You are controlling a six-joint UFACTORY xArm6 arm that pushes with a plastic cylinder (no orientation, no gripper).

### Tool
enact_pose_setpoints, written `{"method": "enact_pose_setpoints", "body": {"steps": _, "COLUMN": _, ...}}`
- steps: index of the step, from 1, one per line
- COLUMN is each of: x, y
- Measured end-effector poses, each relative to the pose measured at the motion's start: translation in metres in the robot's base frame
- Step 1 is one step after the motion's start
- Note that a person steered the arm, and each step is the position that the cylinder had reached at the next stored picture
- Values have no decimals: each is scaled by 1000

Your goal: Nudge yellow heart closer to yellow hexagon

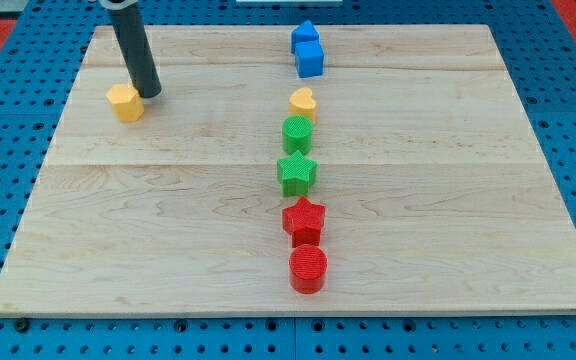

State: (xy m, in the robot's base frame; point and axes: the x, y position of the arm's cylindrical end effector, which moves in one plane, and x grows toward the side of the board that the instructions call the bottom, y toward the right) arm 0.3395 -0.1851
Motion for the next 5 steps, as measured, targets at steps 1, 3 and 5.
{"method": "enact_pose_setpoints", "body": {"steps": 1, "x": 35, "y": -17}}
{"method": "enact_pose_setpoints", "body": {"steps": 3, "x": 20, "y": 140}}
{"method": "enact_pose_setpoints", "body": {"steps": 5, "x": 15, "y": 201}}
